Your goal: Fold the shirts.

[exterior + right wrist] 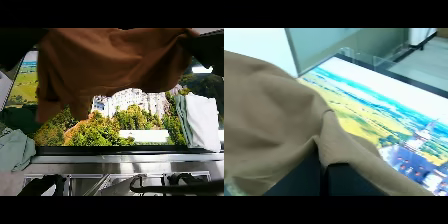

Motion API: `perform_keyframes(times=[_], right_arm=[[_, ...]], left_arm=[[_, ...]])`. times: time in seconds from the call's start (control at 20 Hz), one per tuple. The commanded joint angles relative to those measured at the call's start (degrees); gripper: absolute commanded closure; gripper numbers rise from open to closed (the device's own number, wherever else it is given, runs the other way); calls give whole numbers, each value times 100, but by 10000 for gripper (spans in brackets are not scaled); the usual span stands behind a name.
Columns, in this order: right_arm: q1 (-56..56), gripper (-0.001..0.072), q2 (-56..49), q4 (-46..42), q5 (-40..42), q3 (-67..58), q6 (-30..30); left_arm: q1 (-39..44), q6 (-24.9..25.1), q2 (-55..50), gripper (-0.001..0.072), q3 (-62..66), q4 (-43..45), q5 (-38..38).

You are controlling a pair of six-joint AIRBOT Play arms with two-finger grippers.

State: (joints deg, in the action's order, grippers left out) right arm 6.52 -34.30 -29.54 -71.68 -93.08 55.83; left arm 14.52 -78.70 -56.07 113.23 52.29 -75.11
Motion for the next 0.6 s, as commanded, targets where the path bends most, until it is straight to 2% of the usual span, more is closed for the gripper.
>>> perform_keyframes(times=[0.0, 0.25, 0.45, 0.5, 0.55], right_arm=[[4, 695, -26, -579, -400, -168, 118], [-22, 695, -765, -498, -658, 1064, 17], [-22, 694, -1759, -503, 68, 2524, -306], [-20, 694, -2087, -503, 415, 2813, -363], [-22, 694, -2415, -503, 723, 2994, -365]], left_arm=[[20, -98, 435, 691, -621, 321, 39], [22, -76, -490, 689, -2162, 319, 184], [22, 240, -2006, 682, -3112, 319, 741], [20, 341, -2417, 473, -3237, 319, 881], [15, 363, -2833, 86, -3272, 321, 953]])
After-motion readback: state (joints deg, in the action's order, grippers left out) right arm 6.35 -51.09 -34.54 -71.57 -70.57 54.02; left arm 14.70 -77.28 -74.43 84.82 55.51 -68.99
